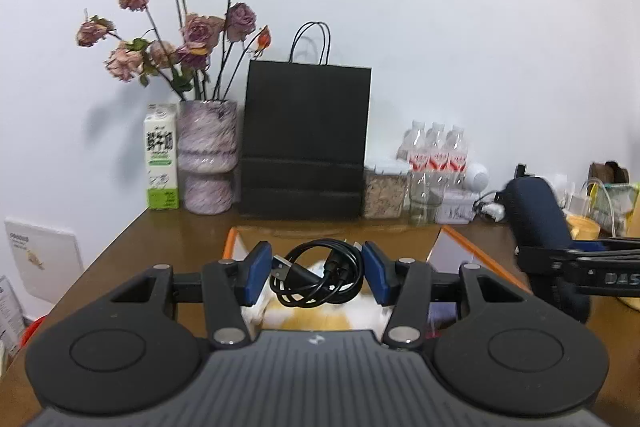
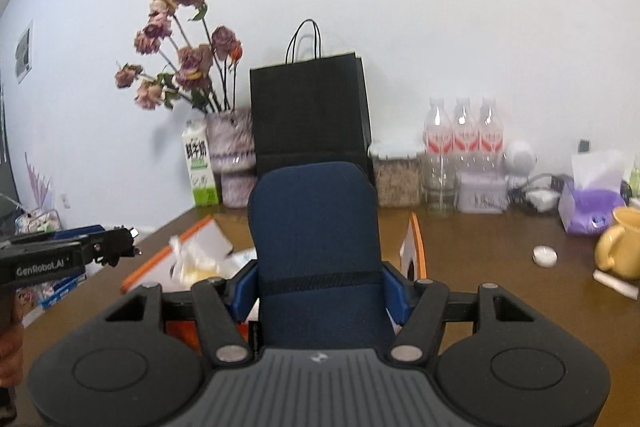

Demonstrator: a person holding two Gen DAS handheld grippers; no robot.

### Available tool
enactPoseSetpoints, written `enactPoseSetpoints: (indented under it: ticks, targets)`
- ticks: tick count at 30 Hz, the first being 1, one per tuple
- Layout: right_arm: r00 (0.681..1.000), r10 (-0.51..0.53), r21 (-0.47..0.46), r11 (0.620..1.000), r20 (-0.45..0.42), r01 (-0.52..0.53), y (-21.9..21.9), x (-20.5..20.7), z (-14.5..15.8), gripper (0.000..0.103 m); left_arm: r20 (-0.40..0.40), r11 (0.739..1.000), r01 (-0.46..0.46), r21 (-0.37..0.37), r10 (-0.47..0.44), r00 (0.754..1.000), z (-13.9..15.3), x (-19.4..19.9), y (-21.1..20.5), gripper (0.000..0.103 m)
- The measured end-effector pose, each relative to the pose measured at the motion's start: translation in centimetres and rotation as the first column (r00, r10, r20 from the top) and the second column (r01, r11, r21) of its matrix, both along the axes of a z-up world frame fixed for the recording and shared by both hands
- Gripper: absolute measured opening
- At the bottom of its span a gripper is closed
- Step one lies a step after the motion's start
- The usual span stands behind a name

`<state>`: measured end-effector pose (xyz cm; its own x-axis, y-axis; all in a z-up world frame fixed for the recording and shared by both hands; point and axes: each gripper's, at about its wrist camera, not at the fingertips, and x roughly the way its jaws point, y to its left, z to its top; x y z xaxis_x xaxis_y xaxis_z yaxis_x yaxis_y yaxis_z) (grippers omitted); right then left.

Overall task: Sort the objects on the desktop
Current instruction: 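Carry cable and navy pouch into the box and open both tools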

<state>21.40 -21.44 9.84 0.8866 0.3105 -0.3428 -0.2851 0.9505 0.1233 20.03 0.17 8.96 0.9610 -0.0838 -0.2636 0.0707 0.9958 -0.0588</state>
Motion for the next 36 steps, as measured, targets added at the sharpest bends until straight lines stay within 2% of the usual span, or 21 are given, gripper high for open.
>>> enactPoseSetpoints:
  ticks: [3,8,13,17,21,24,27,29,30,31,32,33,34,36]
  targets:
    - [1.000,-0.014,0.010,1.000,0.004,0.014,0.7,2.8,0.5,0.061,0.007,1.000,0.020,-0.019,-0.020,1.000,0.4,1.9,-0.2,0.051]
    - [0.999,-0.046,0.037,0.998,-0.013,0.046,1.6,7.8,0.5,0.061,-0.006,1.000,-0.001,-0.012,0.001,1.000,0.4,6.3,-0.3,0.051]
    - [0.996,-0.072,0.029,0.997,-0.057,0.073,2.2,12.6,-1.0,0.061,-0.051,0.998,-0.054,-0.012,0.053,0.997,-0.4,10.7,0.1,0.051]
    - [0.991,-0.073,-0.011,0.997,-0.109,0.072,2.4,15.6,-3.0,0.061,-0.110,0.994,-0.105,0.004,0.105,0.988,-2.4,13.2,0.5,0.051]
    - [0.984,-0.054,-0.039,0.998,-0.168,0.048,2.4,16.9,-5.4,0.061,-0.180,0.992,-0.116,0.042,0.122,0.976,-4.5,14.8,0.5,0.051]
    - [0.982,-0.051,-0.073,0.997,-0.180,0.038,2.8,17.2,-6.4,0.062,-0.221,0.993,-0.105,0.059,0.115,0.968,-5.6,15.4,0.3,0.051]
    - [0.982,-0.048,-0.074,0.997,-0.183,0.035,3.0,17.2,-6.6,0.063,-0.238,0.993,-0.101,0.058,0.112,0.965,-6.1,15.6,0.2,0.051]
    - [0.980,-0.054,-0.077,0.996,-0.190,0.040,3.1,17.2,-6.8,0.068,-0.238,0.993,-0.100,0.059,0.112,0.965,-5.9,15.5,0.2,0.053]
    - [0.979,-0.065,-0.081,0.995,-0.191,0.050,3.1,17.2,-7.0,0.071,-0.236,0.993,-0.103,0.065,0.115,0.965,-5.9,15.4,0.1,0.058]
    - [0.979,-0.073,-0.082,0.995,-0.191,0.058,3.1,17.2,-7.1,0.080,-0.234,0.991,-0.107,0.075,0.122,0.965,-5.9,15.3,0.0,0.065]
    - [0.980,-0.074,-0.077,0.995,-0.187,0.061,3.0,17.1,-7.0,0.089,-0.226,0.990,-0.110,0.087,0.128,0.966,-5.7,15.2,-0.1,0.081]
    - [0.982,-0.072,-0.066,0.996,-0.174,0.061,2.9,16.8,-6.8,0.092,-0.208,0.990,-0.109,0.094,0.127,0.970,-5.4,14.9,-0.4,0.098]
    - [0.985,-0.067,-0.055,0.997,-0.162,0.059,2.7,16.5,-6.6,0.095,-0.179,0.988,-0.112,0.104,0.130,0.975,-5.2,14.5,-0.6,0.103]
    - [0.988,-0.058,-0.041,0.998,-0.141,0.052,2.5,15.9,-6.1,0.100,-0.143,0.984,-0.121,0.128,0.139,0.980,-4.7,14.0,-1.1,0.103]
